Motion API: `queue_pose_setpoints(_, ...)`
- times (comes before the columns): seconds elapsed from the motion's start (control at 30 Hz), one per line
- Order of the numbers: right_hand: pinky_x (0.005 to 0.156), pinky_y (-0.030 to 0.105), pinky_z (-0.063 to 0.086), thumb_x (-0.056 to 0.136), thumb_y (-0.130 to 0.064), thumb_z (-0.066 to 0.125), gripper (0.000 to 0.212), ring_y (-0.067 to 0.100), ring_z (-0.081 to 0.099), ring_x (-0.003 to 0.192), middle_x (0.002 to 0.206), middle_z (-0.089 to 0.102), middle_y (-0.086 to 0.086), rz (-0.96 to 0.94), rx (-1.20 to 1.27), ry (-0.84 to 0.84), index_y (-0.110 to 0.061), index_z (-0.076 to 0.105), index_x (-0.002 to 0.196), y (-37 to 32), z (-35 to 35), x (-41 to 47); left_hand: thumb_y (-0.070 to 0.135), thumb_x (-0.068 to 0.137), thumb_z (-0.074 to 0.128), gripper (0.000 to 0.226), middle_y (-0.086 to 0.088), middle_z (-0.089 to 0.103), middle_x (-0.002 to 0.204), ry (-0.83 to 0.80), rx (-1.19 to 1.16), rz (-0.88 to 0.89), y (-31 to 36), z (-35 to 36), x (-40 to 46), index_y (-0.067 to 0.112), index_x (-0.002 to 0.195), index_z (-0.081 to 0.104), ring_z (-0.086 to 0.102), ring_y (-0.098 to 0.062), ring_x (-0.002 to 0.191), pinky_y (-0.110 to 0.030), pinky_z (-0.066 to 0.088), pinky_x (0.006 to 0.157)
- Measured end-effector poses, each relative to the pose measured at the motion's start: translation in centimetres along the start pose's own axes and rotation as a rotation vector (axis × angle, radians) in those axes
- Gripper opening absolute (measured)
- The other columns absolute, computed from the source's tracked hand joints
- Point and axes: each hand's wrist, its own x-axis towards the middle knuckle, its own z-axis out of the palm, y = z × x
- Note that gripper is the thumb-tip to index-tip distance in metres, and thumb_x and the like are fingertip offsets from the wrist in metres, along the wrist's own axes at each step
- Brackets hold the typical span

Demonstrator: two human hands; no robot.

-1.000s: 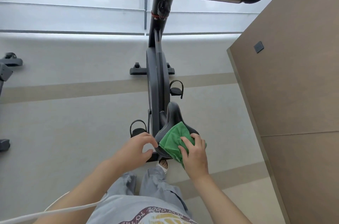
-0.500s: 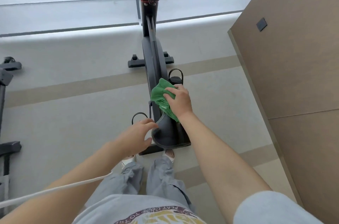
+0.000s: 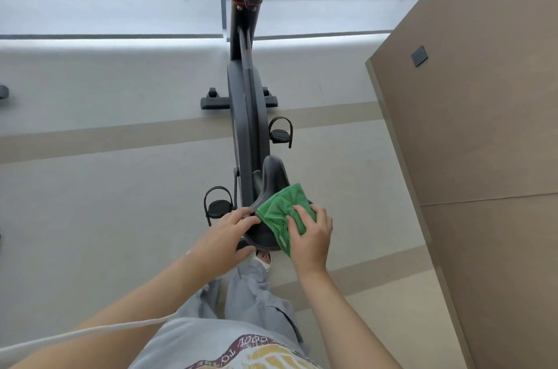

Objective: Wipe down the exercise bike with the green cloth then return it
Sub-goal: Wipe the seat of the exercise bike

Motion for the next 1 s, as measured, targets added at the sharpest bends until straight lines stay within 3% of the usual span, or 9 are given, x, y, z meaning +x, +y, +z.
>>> queue_pose_setpoints(0.1, 0.094, 0.037, 0.043, 0.089, -0.017, 0.083, 0.026, 0.034, 0.059, 0.106, 0.121, 0.065, 0.009, -0.029, 0.021, -0.017, -0.018, 0.082, 0.114, -2.4, 1.5, 4.3, 0.032, 0.088, 0.08, 0.054, 0.003, 0.049, 0.15, 0.1, -0.003, -0.034, 0.8, 0.5, 0.2, 0.023, 0.137, 0.059, 0.054, -0.023, 0.13, -0.035, 0.051, 0.102)
queue_pose_setpoints(0.2, 0.099, 0.047, 0.051, 0.094, -0.02, 0.079, 0.026, 0.03, 0.058, 0.112, 0.122, 0.064, 0.008, -0.033, 0.145, -0.074, -0.016, 0.079, 0.12, -4.6, 3.1, 9.1, 0.03, 0.087, 0.081, 0.05, 0.002, 0.051, 0.147, 0.131, -0.037, -0.061, 1.1, 1.1, 0.2, 0.021, 0.132, 0.061, 0.055, -0.024, 0.126, -0.038, 0.052, 0.099)
queue_pose_setpoints(0.33, 0.101, 0.049, 0.051, 0.096, -0.028, 0.076, 0.029, 0.03, 0.055, 0.114, 0.124, 0.062, 0.008, -0.08, 0.191, -0.137, -0.018, 0.078, 0.123, -6.0, 5.2, 12.0, 0.034, 0.087, 0.08, 0.051, 0.007, 0.048, 0.147, 0.145, -0.026, -0.066, 0.9, 1.4, 0.3, 0.026, 0.132, 0.058, 0.054, -0.02, 0.127, -0.037, 0.055, 0.094)
queue_pose_setpoints(0.47, 0.104, 0.043, 0.05, 0.096, -0.032, 0.075, 0.035, 0.027, 0.055, 0.118, 0.128, 0.059, 0.006, -0.148, 0.143, -0.159, -0.022, 0.075, 0.13, -4.1, 3.6, 10.1, 0.037, 0.085, 0.079, 0.052, 0.01, 0.047, 0.146, 0.139, 0.008, -0.07, 1.0, 1.4, 0.4, 0.029, 0.131, 0.056, 0.054, -0.018, 0.125, -0.035, 0.056, 0.09)
queue_pose_setpoints(0.6, 0.093, 0.047, 0.053, 0.091, -0.027, 0.082, 0.032, 0.024, 0.058, 0.11, 0.121, 0.063, 0.006, -0.26, -0.066, -0.054, -0.024, 0.079, 0.122, -0.4, 0.3, 4.3, 0.042, 0.084, 0.078, 0.053, 0.01, 0.05, 0.146, 0.148, 0.004, -0.056, 0.9, 1.3, 0.3, 0.031, 0.132, 0.059, 0.056, -0.017, 0.124, -0.026, 0.052, 0.09)
queue_pose_setpoints(0.77, 0.102, 0.048, 0.047, 0.091, -0.03, 0.081, 0.035, 0.028, 0.058, 0.122, 0.134, 0.062, 0.008, -0.142, -0.127, -0.045, -0.025, 0.077, 0.126, -0.1, -0.2, 1.7, 0.041, 0.08, 0.08, 0.05, 0.011, 0.056, 0.14, 0.182, -0.027, -0.052, 0.9, 1.0, 0.3, 0.03, 0.127, 0.065, 0.058, -0.013, 0.123, -0.016, 0.043, 0.088)
queue_pose_setpoints(0.9, 0.116, 0.053, 0.036, 0.094, -0.052, 0.072, 0.067, 0.032, 0.046, 0.144, 0.156, 0.048, 0.014, -0.037, -0.177, -0.1, -0.02, 0.056, 0.151, -4.3, 2.6, 3.8, 0.033, 0.08, 0.085, 0.046, 0.002, 0.062, 0.138, 0.214, -0.068, -0.05, 0.7, 1.5, -0.1, 0.021, 0.123, 0.072, 0.063, -0.022, 0.125, -0.032, 0.06, 0.088)
queue_pose_setpoints(1.0, 0.117, 0.054, 0.034, 0.09, -0.061, 0.068, 0.091, 0.035, 0.041, 0.148, 0.161, 0.041, 0.016, -0.016, -0.308, -0.169, -0.021, 0.03, 0.162, -6.5, 4.6, 6.2, 0.034, 0.086, 0.08, 0.045, 0.001, 0.06, 0.142, 0.219, -0.076, -0.066, 0.6, 1.8, -0.3, 0.02, 0.128, 0.07, 0.058, -0.024, 0.13, -0.041, 0.06, 0.09)
